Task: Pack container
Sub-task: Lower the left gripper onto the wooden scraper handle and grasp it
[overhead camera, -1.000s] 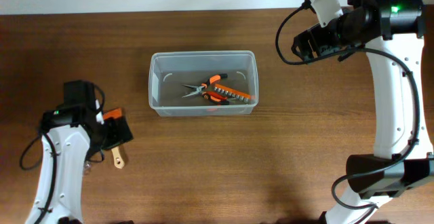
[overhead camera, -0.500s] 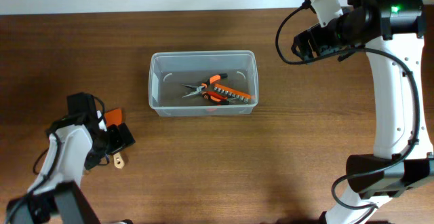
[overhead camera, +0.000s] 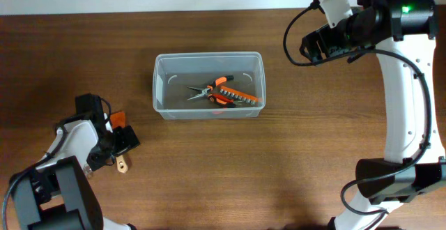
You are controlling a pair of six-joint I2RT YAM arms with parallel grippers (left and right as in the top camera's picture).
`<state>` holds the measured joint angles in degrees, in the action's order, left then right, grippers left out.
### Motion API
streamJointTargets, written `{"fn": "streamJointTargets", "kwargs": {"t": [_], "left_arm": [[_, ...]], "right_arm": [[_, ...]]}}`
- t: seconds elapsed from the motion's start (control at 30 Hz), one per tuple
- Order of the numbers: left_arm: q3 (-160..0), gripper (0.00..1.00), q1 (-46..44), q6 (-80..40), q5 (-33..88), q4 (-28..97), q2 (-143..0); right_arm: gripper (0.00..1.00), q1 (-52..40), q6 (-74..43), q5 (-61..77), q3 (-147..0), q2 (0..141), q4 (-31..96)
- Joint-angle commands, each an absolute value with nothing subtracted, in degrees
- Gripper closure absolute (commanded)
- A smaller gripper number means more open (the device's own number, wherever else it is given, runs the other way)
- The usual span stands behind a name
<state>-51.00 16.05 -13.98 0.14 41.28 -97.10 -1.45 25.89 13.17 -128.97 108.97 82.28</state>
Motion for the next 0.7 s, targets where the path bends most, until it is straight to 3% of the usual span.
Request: {"fn": "streamJointTargets", "kwargs": {"t": [0.0,0.13,0.23,0.4,0.67], "left_arm": [[-49.95,0.0,16.32,-13.19,1.93,39.59,-100.64],[-49.95,0.17,16.29,-13.21,1.96,39.59,-100.64],[-49.95,0.24,16.29,-13.21,1.96,39.59,-100.64],[-49.95,0.48,16.29,-13.21,1.96,39.62,-100.64],[-49.95,0.67,16.29,-13.21,1.98,39.64,-100.64]], "right_arm": [[0.01,-1.1,25.87,12.84,-128.66,109.12,82.15],[0.01,-1.1,25.85,12.86,-128.66,109.12,82.32],[0.01,-1.1,25.85,12.86,-128.66,109.12,82.56],[0.01,-1.1,25.85,12.86,-128.66,109.12,82.74],[0.01,-1.1,25.85,12.86,-128.66,109.12,82.74]]}}
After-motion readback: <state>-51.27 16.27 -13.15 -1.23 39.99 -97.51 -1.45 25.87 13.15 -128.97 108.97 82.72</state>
